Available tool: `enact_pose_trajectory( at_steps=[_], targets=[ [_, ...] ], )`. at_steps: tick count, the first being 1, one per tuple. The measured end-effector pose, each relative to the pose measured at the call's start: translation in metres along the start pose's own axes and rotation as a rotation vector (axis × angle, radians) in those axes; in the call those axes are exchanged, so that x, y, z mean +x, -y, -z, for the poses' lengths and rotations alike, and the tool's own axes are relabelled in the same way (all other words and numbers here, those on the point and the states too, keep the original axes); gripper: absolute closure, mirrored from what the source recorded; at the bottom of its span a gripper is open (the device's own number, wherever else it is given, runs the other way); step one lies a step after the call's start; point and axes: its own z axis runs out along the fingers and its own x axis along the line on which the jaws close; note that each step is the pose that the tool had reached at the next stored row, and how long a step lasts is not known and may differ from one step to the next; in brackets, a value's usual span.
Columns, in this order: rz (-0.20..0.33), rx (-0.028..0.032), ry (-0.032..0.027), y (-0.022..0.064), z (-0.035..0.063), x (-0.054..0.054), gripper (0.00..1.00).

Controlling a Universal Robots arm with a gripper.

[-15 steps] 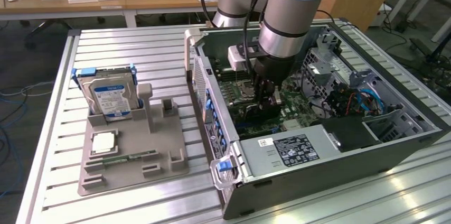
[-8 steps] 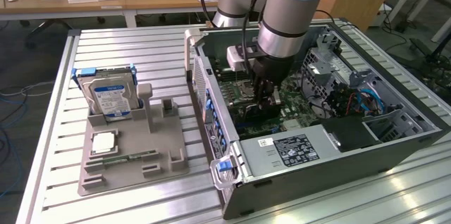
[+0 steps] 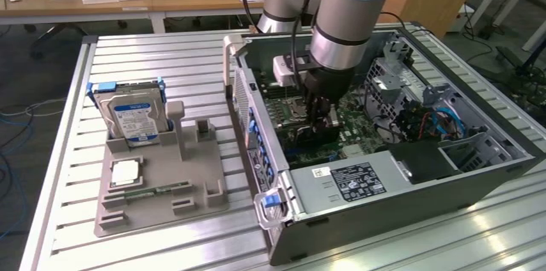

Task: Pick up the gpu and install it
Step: 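Insert the gpu into the slot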

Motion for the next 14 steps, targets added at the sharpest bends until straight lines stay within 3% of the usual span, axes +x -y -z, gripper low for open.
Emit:
enact_pose_trajectory(
  at_steps=[14],
  targets=[
    [0.0, 0.0018, -0.0003, -0.0043, -0.0026, 0.0003, 0.73]
  ],
)
